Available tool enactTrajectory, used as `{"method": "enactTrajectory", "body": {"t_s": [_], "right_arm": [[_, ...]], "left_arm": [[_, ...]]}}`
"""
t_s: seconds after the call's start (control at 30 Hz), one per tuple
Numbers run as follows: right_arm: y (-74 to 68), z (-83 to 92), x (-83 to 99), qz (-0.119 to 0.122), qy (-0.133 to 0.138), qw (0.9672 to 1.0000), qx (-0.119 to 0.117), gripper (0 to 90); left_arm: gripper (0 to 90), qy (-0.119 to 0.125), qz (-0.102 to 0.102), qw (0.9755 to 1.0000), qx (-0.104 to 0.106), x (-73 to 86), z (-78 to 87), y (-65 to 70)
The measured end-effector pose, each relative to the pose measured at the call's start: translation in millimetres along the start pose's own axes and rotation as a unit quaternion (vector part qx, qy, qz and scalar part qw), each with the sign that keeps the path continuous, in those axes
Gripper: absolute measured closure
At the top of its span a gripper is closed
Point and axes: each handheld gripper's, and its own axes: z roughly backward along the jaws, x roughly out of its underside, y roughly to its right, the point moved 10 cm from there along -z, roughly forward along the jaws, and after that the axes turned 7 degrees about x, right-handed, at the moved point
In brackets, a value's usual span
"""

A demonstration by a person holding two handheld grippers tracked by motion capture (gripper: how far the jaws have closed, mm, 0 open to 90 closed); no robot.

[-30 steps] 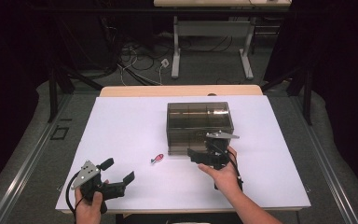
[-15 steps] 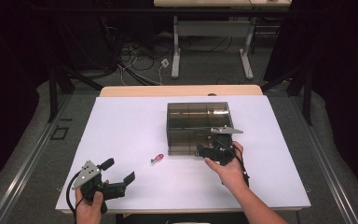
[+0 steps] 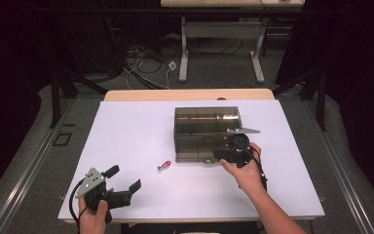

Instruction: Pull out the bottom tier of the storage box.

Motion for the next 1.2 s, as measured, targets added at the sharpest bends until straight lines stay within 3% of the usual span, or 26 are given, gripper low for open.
{"method": "enactTrajectory", "body": {"t_s": [0.17, 0.33, 0.7, 1.03, 1.2], "right_arm": [[6.7, -0.3, 0.1, -0.019, -0.017, 0.9997, 0.003, 31.2], [14.8, -0.8, -0.1, -0.022, -0.027, 0.9992, 0.017, 30.6], [40.5, -8.6, 4.8, -0.036, -0.074, 0.9955, 0.047, 36.3], [57.3, -16.2, 8.8, -0.037, -0.089, 0.9934, 0.062, 37.3], [59.1, -18.9, 9.7, -0.041, -0.091, 0.9931, 0.061, 37.9]], "left_arm": [[0.7, -0.001, 0.000, 1.0000, 0.000, 0.1, -0.1, 0.1], [0.7, -0.001, -0.003, 1.0000, 0.000, -0.1, 0.1, 0.1], [0.7, -0.001, -0.002, 1.0000, 0.000, 0.1, -0.2, 0.6], [0.7, -0.001, -0.002, 1.0000, 0.000, 0.1, -0.2, 0.8], [0.7, -0.001, -0.003, 1.0000, 0.000, 0.0, -0.3, 0.8]]}}
